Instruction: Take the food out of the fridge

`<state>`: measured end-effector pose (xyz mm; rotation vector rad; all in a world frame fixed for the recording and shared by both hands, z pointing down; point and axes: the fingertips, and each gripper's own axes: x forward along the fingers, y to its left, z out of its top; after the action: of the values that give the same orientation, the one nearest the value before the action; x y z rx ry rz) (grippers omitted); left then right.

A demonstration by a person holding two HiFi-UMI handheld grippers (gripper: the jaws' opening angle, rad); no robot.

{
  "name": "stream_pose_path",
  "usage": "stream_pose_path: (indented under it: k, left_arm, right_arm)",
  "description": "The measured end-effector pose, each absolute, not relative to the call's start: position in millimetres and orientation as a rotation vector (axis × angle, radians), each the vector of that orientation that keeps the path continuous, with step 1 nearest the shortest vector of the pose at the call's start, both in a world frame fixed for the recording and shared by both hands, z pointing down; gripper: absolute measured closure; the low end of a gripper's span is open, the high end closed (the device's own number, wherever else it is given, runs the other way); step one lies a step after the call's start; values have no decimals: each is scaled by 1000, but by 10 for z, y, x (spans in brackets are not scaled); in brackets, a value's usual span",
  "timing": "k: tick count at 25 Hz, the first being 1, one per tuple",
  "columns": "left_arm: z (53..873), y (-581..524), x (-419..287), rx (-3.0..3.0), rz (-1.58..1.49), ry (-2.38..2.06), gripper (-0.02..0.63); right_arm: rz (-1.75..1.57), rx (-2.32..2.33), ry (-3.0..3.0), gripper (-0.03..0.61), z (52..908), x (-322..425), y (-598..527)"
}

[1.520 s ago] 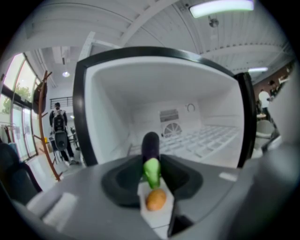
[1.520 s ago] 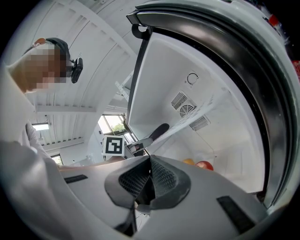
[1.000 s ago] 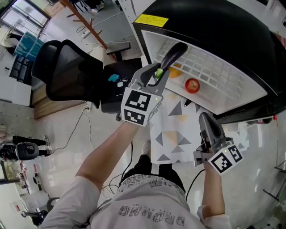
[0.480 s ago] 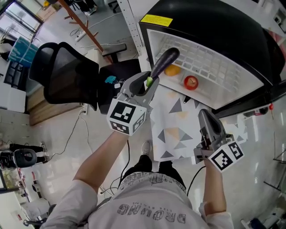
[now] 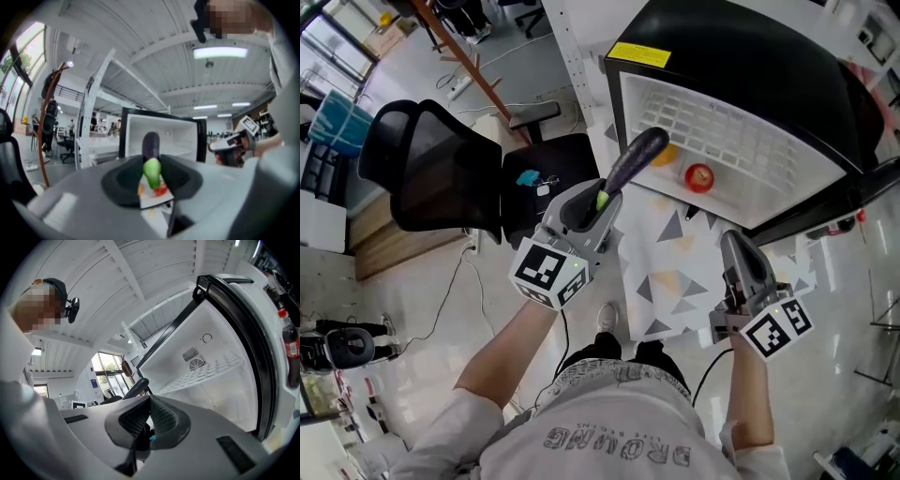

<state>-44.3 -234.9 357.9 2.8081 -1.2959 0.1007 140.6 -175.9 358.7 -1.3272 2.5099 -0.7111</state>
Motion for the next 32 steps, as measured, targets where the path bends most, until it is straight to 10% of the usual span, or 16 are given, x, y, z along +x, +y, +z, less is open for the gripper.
stream_pose_path:
  k: [32]
  left_arm:
    - [3494, -2181, -679, 2885, -36, -1025, 494]
  right_arm:
    - [-609, -1497, 2442, 577, 3396, 1154, -1677]
